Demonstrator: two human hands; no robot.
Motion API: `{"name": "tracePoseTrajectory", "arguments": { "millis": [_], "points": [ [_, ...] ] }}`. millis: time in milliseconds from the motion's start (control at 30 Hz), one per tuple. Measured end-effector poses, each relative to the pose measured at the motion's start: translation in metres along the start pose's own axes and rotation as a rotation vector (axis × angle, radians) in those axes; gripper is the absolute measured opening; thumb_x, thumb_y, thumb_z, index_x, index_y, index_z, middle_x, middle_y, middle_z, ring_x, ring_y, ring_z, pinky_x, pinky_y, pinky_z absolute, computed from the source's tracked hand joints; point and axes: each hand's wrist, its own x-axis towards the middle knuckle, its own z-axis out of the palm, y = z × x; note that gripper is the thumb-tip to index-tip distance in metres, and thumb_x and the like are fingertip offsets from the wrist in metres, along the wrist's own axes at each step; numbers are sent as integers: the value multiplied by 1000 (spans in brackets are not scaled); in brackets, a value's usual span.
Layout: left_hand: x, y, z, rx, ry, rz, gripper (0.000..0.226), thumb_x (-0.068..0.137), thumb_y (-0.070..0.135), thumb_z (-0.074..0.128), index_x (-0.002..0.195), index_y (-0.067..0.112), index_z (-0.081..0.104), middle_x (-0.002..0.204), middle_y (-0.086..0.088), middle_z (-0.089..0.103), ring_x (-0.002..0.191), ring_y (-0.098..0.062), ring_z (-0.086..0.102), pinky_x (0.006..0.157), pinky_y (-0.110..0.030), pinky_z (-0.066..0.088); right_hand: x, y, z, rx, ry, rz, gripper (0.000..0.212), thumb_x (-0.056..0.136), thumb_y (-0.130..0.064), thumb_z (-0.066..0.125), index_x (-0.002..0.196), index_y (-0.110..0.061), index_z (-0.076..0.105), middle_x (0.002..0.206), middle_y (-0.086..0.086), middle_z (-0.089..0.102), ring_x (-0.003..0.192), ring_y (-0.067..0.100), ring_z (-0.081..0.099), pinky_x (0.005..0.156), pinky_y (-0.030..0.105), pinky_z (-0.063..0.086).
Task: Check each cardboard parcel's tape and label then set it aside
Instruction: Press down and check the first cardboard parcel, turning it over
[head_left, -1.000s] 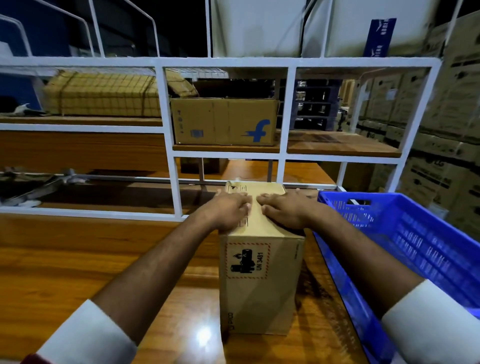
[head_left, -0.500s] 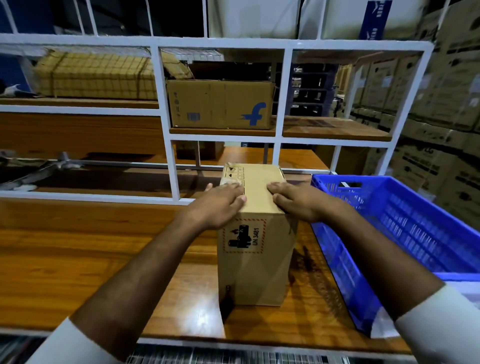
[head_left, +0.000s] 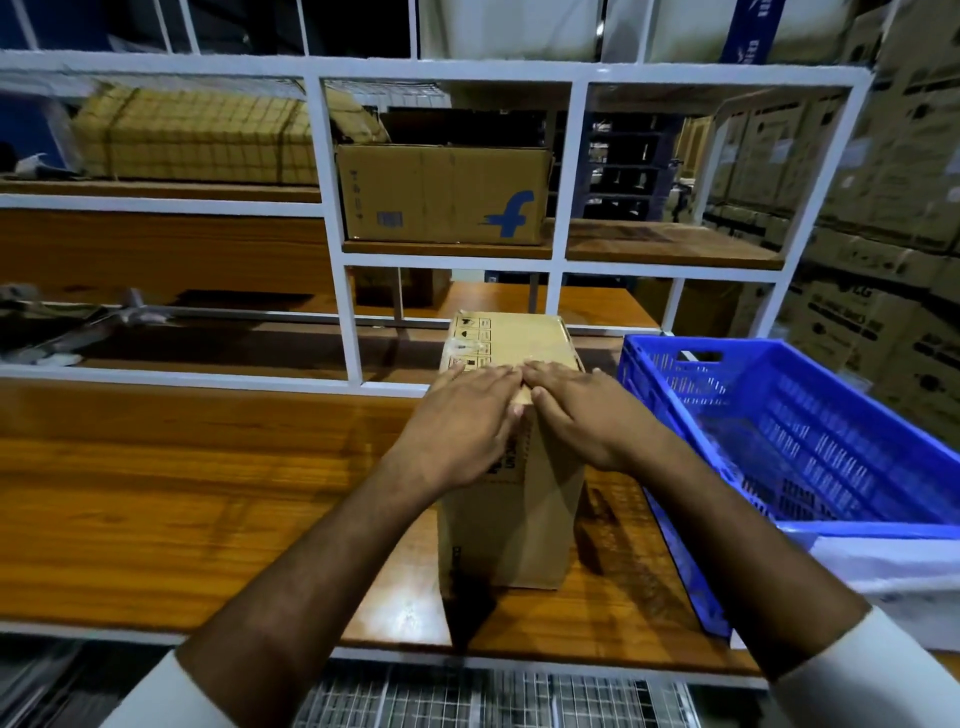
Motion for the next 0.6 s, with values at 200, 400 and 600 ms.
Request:
{"name": "tracePoseTrajectory", "arguments": {
  "millis": [200,400,600],
  "points": [
    [-30,-5,5,-73,174,-95,47,105,40,32,151,31,32,157,10,33,146,-6,21,122,-37,5,-36,4,-8,-61,14,45,52,105,-45,27,155,-32,22,161,-8,24,149,11,19,122,51,13],
    [-36,3,21,-289,298,-193,43,104,37,36,146,29,41,153,10,38,145,-8,20,116,-35,20,-28,5,-15,-42,72,21,49,104,-48,28,148,-30,40,155,-8,39,142,11,33,121,47,16],
    [-32,1,30,-400,299,-190,43,105,41,34,145,28,41,155,10,32,146,-5,9,112,-27,13,5,40,-16,143,-48,28,48,105,-50,26,150,-37,35,162,-5,25,149,17,20,120,45,20]
  ]
}}
